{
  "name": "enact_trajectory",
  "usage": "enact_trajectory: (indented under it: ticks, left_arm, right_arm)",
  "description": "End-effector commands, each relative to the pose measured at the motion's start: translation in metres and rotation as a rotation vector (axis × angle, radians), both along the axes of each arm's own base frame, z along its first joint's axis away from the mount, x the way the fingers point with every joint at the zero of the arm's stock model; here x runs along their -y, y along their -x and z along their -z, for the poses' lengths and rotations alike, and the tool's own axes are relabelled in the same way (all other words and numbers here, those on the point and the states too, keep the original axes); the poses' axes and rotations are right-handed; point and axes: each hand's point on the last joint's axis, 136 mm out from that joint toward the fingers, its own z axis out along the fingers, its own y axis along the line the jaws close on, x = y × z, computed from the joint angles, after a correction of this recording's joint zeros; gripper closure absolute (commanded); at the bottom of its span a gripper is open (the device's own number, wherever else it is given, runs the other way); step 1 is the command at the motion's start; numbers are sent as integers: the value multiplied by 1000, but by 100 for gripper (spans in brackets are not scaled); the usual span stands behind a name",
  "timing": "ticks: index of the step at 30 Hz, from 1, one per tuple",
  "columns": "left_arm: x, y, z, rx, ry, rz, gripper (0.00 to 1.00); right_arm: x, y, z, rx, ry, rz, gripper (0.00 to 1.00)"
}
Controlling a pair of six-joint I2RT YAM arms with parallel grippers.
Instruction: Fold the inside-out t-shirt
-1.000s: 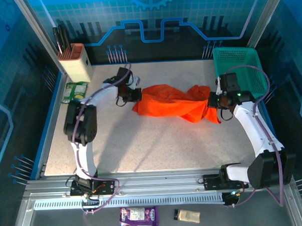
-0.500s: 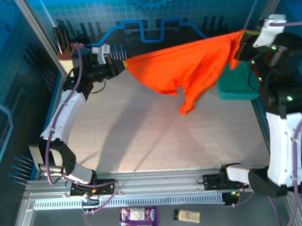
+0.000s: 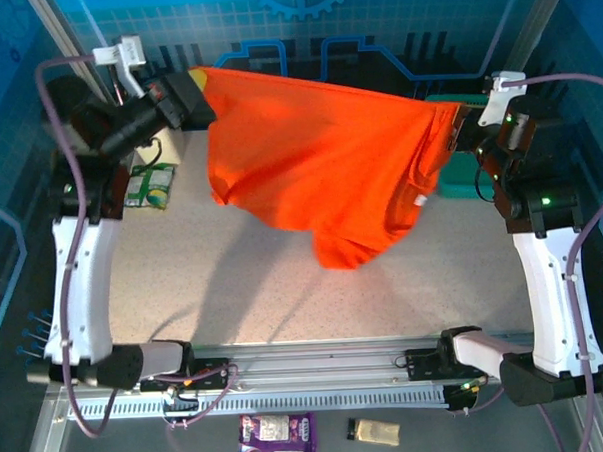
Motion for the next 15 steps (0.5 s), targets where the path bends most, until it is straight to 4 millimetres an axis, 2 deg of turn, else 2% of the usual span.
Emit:
enact_trajectory:
  ticks: [1, 3, 7, 10, 13, 15]
  left_arm:
    - [-12, -47, 76, -224, 8, -66, 100]
    - [-14, -37, 68, -185, 36, -75, 100]
    - [-24, 3, 20, -34, 40, -138, 100]
    - [-29, 34, -6, 53, 34, -170, 100]
    - [-34, 53, -22, 108, 25, -203, 100]
    - [-37, 54, -25, 112, 14, -222, 100]
  right_arm:
    - [31, 37, -54, 181, 12, 145, 100]
    - [29, 47, -63, 207, 13, 126, 100]
    - [24, 76, -83, 290, 11, 92, 100]
    - [25, 102, -101, 372, 17, 90, 100]
    - [27, 118, -120, 436, 22, 93, 100]
    - [25, 118, -127, 451, 31, 84, 100]
